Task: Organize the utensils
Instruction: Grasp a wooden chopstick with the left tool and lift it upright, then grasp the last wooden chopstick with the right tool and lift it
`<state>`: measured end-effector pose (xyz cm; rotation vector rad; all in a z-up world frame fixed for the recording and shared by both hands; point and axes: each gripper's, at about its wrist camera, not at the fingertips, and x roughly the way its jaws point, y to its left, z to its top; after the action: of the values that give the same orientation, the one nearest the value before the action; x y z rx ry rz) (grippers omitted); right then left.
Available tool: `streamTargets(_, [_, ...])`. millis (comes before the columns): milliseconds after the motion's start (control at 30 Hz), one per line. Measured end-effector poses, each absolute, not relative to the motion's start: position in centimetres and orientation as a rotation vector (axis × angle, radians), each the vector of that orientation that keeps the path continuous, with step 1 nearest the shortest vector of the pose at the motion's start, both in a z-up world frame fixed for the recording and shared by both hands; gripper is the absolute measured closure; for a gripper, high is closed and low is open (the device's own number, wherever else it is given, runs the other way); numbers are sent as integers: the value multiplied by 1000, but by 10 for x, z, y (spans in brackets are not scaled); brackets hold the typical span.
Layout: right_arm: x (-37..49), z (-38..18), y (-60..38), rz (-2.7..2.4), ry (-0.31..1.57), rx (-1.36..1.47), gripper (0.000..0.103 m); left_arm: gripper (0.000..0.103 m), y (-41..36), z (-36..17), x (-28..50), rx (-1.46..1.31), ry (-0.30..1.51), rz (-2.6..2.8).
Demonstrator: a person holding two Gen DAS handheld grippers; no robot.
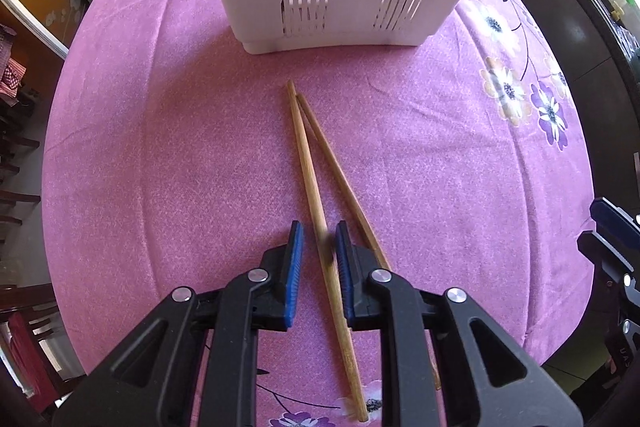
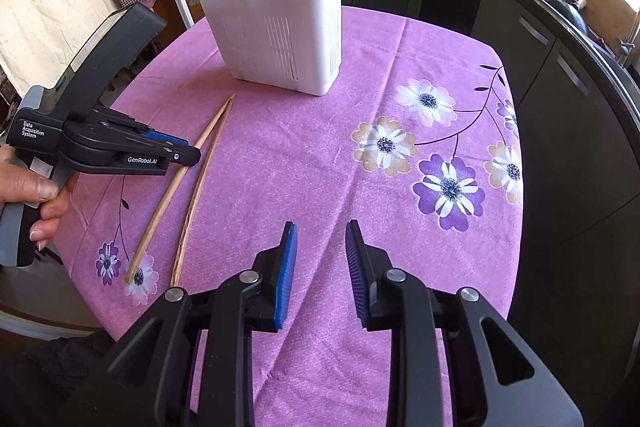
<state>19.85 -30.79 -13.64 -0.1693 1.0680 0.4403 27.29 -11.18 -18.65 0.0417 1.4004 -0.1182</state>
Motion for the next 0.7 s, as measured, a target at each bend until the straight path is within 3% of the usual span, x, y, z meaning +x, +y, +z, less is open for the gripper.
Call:
streamTargets(367, [194,-135,-316,431,1064,-160,77,96,-124,-186,280,61,1398,-129])
streamTargets(700, [188,-121,-318,408,1044,-164,75,96,-84,-90,233,53,1152,-171])
